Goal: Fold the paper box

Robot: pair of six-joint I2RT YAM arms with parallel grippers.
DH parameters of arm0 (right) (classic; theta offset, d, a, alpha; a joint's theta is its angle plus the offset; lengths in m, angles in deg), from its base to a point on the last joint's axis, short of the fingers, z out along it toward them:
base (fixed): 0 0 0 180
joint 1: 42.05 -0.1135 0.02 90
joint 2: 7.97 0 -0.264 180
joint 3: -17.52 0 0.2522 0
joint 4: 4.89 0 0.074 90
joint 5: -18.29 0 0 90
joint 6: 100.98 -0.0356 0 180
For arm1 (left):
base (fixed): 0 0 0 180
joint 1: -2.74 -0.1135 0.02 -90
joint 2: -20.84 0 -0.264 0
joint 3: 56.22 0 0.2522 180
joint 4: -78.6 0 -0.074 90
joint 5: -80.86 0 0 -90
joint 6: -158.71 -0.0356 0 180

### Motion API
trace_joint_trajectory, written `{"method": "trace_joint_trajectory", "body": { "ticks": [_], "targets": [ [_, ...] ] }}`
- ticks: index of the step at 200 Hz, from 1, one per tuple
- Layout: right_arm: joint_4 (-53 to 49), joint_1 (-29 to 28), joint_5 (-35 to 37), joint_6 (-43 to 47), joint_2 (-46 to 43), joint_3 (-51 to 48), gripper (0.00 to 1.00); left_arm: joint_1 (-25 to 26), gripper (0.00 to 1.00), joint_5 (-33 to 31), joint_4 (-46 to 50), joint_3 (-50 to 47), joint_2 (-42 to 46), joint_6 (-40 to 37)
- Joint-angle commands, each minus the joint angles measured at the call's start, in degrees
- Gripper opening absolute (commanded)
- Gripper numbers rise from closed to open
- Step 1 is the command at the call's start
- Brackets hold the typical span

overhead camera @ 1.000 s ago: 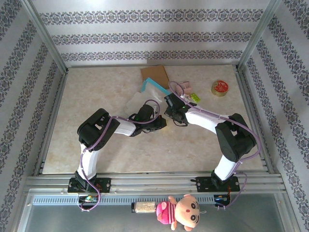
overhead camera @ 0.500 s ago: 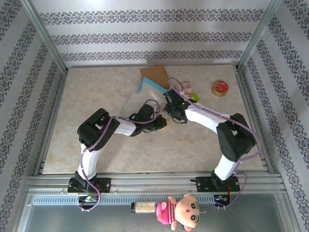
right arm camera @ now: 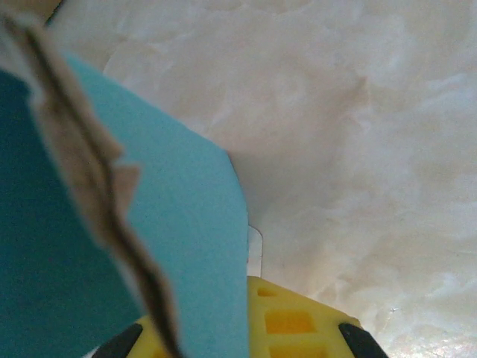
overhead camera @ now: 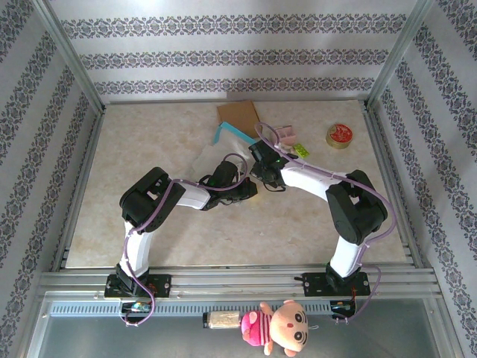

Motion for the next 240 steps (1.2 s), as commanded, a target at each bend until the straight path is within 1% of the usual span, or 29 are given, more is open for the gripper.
{"method": "trace_joint_trajectory", "body": {
  "ticks": [1, 26, 56, 82, 104, 113, 126, 135, 143, 155, 162, 168, 186, 210, 221, 233, 240],
  "targets": [
    [-1.9, -0.8, 0.9, 0.1, 1.5, -0.6, 0.09, -0.6, 0.0, -1.6, 1.6, -1.3, 0.6, -0.4],
    [-3.0, -0.8, 1.9, 1.0, 1.6, -0.2, 0.09, -0.5, 0.14, -3.3, 1.7, -2.6, 4.0, -1.2],
    [-3.6, -0.8, 2.4, 1.2, 1.7, -0.5, 0.09, -0.6, 0.23, -5.7, 1.1, -4.9, 8.1, -1.6],
    [-3.8, -0.8, 2.4, 1.3, 1.9, -0.2, 0.09, -0.6, 0.24, -7.0, -0.3, -7.6, 10.9, -1.3],
    [-3.9, -0.8, 2.5, 1.3, 1.8, -0.3, 0.09, -0.5, 0.24, -9.2, -1.9, -10.5, 15.1, -1.9],
    [-3.9, -0.8, 2.6, 1.4, 1.9, -0.1, 0.09, -0.5, 0.23, -10.5, -2.2, -11.9, 17.6, -2.1],
    [-4.0, -0.8, 2.6, 1.8, 2.0, -0.1, 0.08, -0.6, 0.22, -14.1, -1.4, -13.7, 22.4, -2.8],
    [-4.2, -0.8, 2.7, 2.0, 2.0, 0.0, 0.08, -0.8, 0.21, -17.0, 1.3, -14.0, 26.4, -3.5],
    [-4.2, -0.8, 2.8, 2.4, 1.9, 0.1, 0.08, -1.2, 0.21, -19.6, 5.7, -13.1, 29.9, -4.5],
    [-4.3, -0.8, 3.1, 3.1, 1.9, 0.2, 0.08, -2.5, 0.21, -24.2, 17.0, -9.0, 34.2, -6.0],
    [-4.2, -0.9, 3.1, 3.9, 1.9, 0.3, 0.08, -3.6, 0.23, -26.2, 23.8, -5.9, 35.8, -7.3],
    [-4.4, -0.9, 3.4, 4.5, 1.9, 0.4, 0.08, -5.0, 0.26, -26.6, 29.5, -2.5, 36.3, -9.1],
    [-4.4, -1.1, 4.1, 6.0, 1.7, 0.5, 0.09, -11.0, 0.35, -22.9, 41.8, 8.0, 34.2, -14.0],
    [-4.4, -1.6, 5.5, 8.3, 1.7, 1.0, 0.09, -19.1, 0.5, -11.8, 50.8, 20.1, 27.2, -18.2],
    [-4.5, -1.9, 6.1, 9.3, 1.7, 1.3, 0.08, -21.4, 0.58, -7.9, 54.2, 25.6, 23.3, -20.3],
    [-4.6, -2.1, 6.7, 10.2, 1.8, 1.7, 0.08, -22.6, 0.65, -5.0, 57.7, 31.1, 19.0, -22.6],
    [-4.5, -2.3, 6.9, 10.7, 1.9, 1.8, 0.08, -23.1, 0.68, -2.9, 59.6, 34.1, 16.6, -23.6]
  ]
}}
